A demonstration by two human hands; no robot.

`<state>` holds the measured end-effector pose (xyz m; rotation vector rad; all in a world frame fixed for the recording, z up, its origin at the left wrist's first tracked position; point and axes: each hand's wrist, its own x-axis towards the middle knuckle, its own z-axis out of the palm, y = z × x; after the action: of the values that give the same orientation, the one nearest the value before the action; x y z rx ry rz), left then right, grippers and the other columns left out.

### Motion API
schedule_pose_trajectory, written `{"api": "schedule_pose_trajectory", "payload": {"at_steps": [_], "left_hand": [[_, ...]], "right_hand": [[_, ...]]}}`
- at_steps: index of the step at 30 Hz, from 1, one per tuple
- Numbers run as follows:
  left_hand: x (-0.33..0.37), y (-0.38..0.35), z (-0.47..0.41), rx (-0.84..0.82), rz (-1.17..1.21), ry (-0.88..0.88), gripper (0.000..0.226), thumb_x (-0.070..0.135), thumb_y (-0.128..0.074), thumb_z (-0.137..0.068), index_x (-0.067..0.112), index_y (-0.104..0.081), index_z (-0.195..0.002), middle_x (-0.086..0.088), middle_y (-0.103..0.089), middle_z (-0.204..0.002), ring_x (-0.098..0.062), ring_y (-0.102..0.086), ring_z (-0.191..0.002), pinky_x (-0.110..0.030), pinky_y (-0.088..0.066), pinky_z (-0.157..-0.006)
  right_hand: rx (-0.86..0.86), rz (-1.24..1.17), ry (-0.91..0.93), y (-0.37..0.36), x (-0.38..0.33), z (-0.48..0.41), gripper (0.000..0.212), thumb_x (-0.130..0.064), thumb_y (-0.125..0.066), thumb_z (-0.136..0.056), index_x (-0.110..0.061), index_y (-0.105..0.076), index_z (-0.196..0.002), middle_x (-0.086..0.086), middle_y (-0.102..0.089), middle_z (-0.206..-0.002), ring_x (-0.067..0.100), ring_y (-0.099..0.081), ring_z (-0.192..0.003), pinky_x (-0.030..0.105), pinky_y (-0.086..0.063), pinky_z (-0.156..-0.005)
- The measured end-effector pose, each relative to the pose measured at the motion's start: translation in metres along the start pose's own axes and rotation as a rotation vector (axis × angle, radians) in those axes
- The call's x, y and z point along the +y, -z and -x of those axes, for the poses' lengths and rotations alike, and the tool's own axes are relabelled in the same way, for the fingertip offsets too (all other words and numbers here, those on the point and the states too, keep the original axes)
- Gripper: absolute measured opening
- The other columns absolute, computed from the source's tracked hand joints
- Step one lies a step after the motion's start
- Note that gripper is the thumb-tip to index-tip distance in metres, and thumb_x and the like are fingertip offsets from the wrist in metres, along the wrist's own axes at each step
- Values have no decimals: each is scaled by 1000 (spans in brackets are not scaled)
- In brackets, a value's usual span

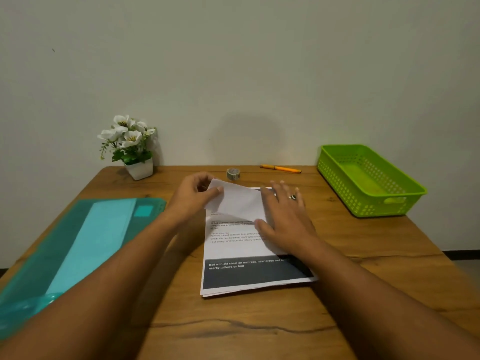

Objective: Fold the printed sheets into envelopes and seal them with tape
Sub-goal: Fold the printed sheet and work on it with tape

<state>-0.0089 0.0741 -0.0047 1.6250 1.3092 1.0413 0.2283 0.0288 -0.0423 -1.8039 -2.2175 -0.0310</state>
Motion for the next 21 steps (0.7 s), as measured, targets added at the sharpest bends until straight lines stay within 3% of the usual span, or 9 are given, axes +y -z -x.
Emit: {"api": "schedule_pose_trajectory", "payload": {"at_steps": [2, 5, 9, 11, 14, 19, 21], "left_hand": [[17, 3, 1, -9, -2, -113, 9, 24, -68, -96, 18, -69, -102, 0, -73, -100, -21, -69, -100, -37, -61, -84], [43, 4, 1, -54, 28, -282, 8, 19, -68, -97, 14, -72, -102, -4, -74, -97, -21, -68, -96, -39, -57, -81], [68, 9, 3, -68, 0, -421, 10, 15, -66, -99, 14, -74, -103, 0, -74, -100, -22, -68, -100, -41, -55, -86], [74, 13, 4, -45, -17, -448, 11, 19, -66, -99, 16, -76, -103, 1, -75, -100, -21, -68, -101, -47, -56, -90], [78, 17, 5, 1, -55, -478, 14, 28, -66, -99, 18, -78, -100, 3, -76, -98, -20, -70, -100, -51, -56, -91], [83, 23, 2, 78, 82, -429, 13, 22, -70, -97, 12, -79, -95, 1, -76, -93, -8, -67, -89, -24, -52, -77], [82, 28, 1, 131, 175, -394, 13, 17, -71, -95, 6, -78, -96, -1, -75, -92, -2, -62, -84, -15, -47, -74]], "right_hand": [[119, -139, 66, 24, -16, -10, 57, -46, -52, -102, -19, -42, -152, 4, -46, -156, 24, -36, -148, 56, -11, -127], [228, -309, 115, 52, -36, -28, 27, -37, -45, -106, -23, -63, -121, -6, -68, -116, 16, -60, -112, 53, -25, -119], [342, -418, 182, 66, -50, -44, 21, -27, -44, -106, -28, -50, -86, -15, -51, -74, 5, -47, -70, 51, -39, -103], [382, -468, 212, 69, -54, -47, 25, -23, -46, -107, -31, -46, -83, -18, -46, -68, 1, -46, -65, 45, -41, -90], [396, -517, 238, 71, -60, -46, 26, -20, -47, -108, -29, -48, -83, -18, -46, -67, 6, -46, -64, 34, -31, -80], [324, -471, 222, 74, -58, -44, 29, -21, -47, -108, -20, -49, -79, -9, -47, -66, 24, -49, -66, 30, -24, -73], [258, -433, 216, 72, -50, -40, 32, -22, -46, -108, -24, -47, -76, -10, -47, -66, 21, -49, -66, 28, -22, -70]]}}
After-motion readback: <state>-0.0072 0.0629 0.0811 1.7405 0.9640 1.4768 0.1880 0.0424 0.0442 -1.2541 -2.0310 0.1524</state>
